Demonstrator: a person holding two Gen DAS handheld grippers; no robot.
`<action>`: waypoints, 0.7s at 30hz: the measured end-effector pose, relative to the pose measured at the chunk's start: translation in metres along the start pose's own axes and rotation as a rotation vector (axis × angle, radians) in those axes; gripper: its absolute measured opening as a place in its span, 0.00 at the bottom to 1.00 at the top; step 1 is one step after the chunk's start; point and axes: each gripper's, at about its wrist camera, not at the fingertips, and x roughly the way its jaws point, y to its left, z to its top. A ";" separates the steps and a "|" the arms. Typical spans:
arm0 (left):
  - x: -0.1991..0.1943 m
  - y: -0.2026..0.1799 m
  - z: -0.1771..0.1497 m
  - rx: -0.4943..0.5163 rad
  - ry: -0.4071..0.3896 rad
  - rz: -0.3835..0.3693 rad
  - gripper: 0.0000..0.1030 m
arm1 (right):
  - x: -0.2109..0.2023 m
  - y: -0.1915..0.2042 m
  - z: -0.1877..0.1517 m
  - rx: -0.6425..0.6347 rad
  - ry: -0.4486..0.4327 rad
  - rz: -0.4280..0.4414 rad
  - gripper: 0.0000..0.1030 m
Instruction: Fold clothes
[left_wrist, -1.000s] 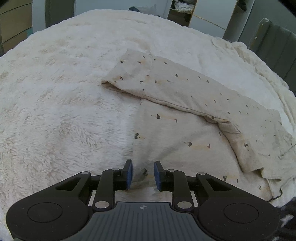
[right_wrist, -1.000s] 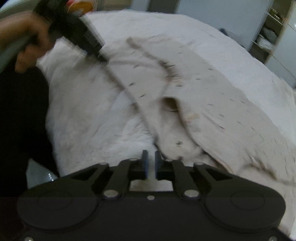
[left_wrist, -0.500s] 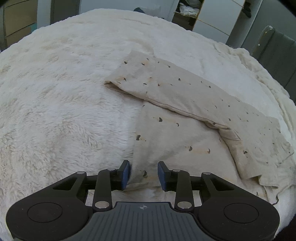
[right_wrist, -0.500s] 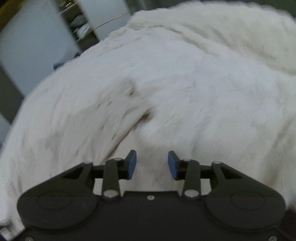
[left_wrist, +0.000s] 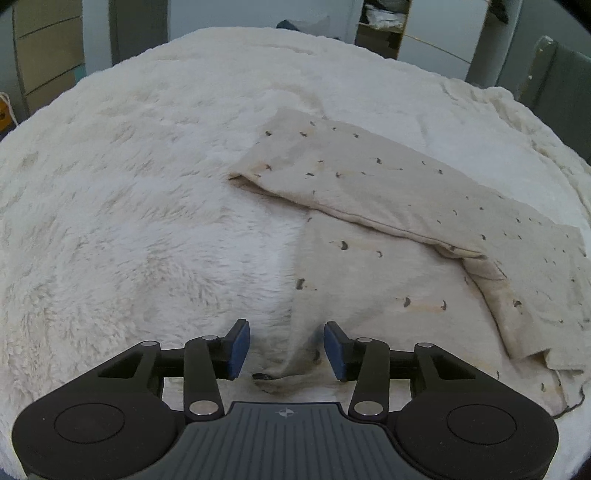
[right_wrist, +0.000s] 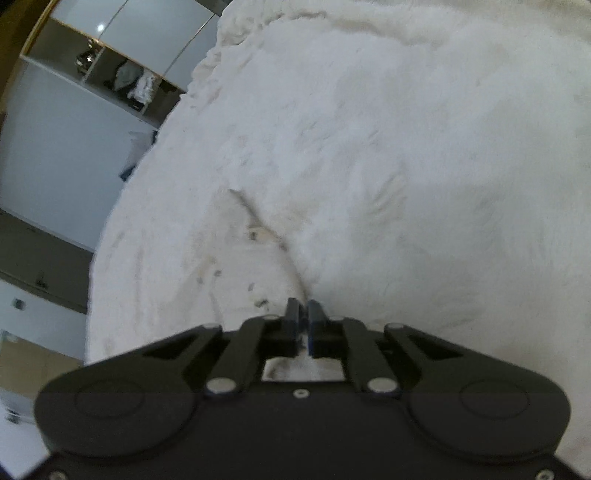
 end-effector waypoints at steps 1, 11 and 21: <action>0.000 0.001 0.000 -0.005 0.004 -0.003 0.39 | -0.002 0.000 -0.003 -0.012 -0.006 0.003 0.03; 0.005 0.054 0.049 -0.122 -0.053 -0.101 0.50 | -0.056 0.106 -0.097 -0.452 -0.134 -0.081 0.39; 0.031 0.089 0.124 0.005 -0.076 -0.048 0.57 | -0.026 0.222 -0.291 -0.940 -0.060 -0.009 0.48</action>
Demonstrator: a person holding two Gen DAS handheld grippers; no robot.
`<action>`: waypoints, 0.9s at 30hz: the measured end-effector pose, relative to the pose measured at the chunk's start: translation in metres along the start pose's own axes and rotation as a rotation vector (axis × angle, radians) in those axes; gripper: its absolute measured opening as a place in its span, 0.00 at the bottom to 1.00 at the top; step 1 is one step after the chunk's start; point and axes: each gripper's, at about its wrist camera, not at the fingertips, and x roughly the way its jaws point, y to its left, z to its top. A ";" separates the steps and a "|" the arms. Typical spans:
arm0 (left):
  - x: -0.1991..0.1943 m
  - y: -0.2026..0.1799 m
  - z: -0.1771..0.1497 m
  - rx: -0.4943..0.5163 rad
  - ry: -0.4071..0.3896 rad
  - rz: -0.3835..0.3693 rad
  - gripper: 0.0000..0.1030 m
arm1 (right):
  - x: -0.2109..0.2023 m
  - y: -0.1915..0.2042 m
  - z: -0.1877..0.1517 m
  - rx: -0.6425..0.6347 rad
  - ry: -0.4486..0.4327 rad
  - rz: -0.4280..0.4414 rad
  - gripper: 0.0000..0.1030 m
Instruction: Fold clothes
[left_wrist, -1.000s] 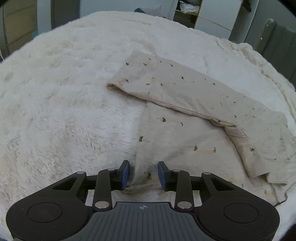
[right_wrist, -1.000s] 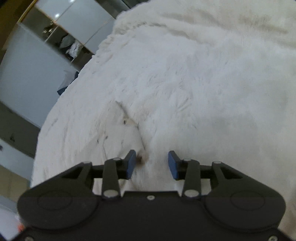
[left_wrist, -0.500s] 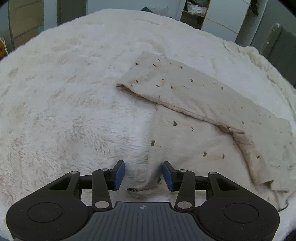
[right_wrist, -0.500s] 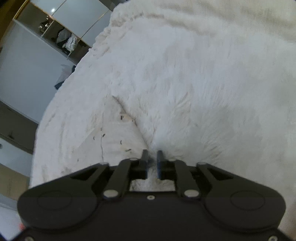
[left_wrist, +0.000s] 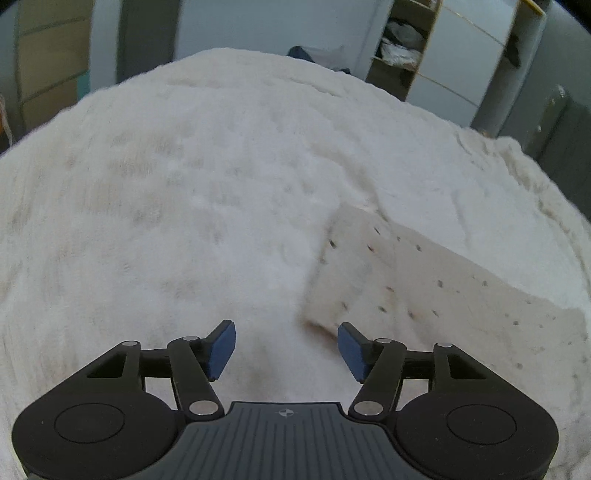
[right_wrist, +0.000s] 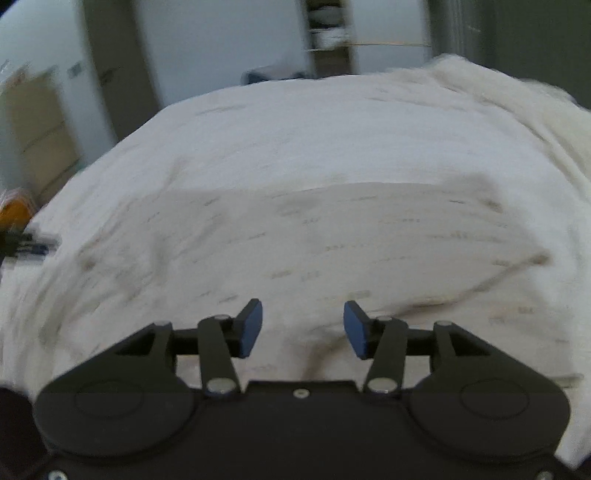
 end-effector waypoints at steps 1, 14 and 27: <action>0.002 0.001 0.004 0.007 0.002 -0.005 0.57 | 0.001 0.020 -0.001 -0.053 -0.008 0.010 0.50; 0.060 -0.008 0.086 0.119 0.021 -0.101 0.67 | 0.033 0.194 -0.028 -0.525 -0.107 0.112 0.59; 0.118 -0.026 0.108 0.188 0.047 -0.111 0.67 | 0.080 0.278 -0.062 -0.757 -0.135 0.112 0.62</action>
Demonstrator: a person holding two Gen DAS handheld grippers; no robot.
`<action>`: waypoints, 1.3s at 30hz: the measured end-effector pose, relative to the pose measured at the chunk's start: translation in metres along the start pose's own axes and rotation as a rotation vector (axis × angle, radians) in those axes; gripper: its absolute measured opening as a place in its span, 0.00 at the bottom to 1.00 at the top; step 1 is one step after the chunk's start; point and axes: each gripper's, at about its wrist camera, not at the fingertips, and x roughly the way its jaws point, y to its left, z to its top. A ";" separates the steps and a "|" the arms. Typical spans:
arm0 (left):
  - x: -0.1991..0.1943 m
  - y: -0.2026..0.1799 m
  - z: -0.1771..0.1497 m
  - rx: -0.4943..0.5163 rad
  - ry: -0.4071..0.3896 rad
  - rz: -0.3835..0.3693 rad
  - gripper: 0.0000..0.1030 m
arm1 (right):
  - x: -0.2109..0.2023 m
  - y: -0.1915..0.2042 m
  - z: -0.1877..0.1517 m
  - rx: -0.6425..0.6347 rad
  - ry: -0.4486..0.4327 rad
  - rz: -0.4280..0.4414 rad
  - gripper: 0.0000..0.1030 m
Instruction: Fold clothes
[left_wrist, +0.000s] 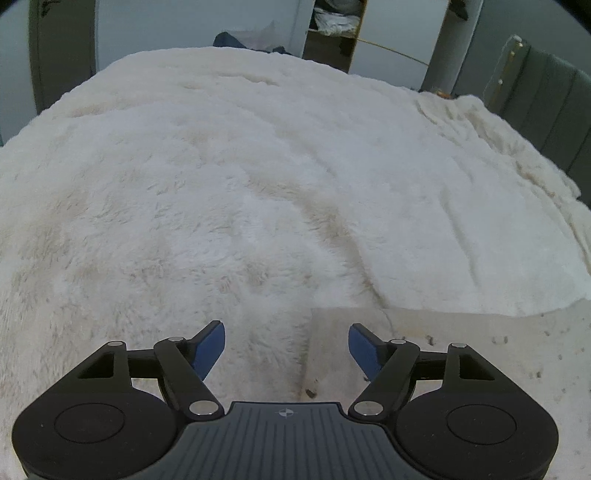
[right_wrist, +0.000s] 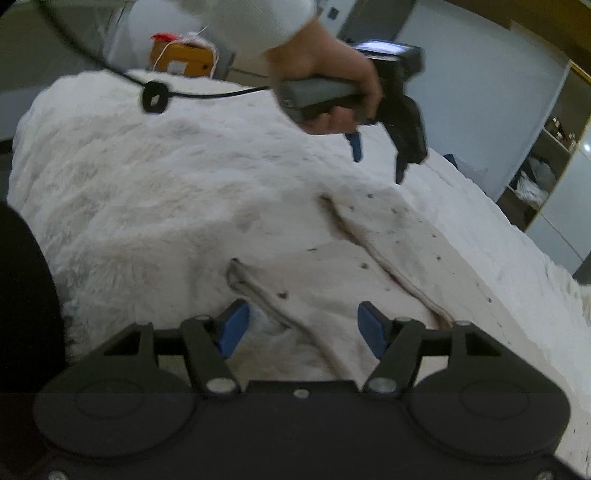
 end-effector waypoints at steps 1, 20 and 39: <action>0.002 0.000 0.000 0.005 0.001 0.002 0.67 | 0.004 0.005 0.001 -0.019 -0.004 -0.011 0.62; 0.020 -0.022 -0.004 0.189 0.050 -0.008 0.69 | 0.008 0.000 0.014 0.034 -0.015 -0.052 0.41; -0.041 -0.063 0.027 0.146 0.022 -0.105 0.04 | -0.051 -0.065 0.026 0.166 -0.119 -0.097 0.03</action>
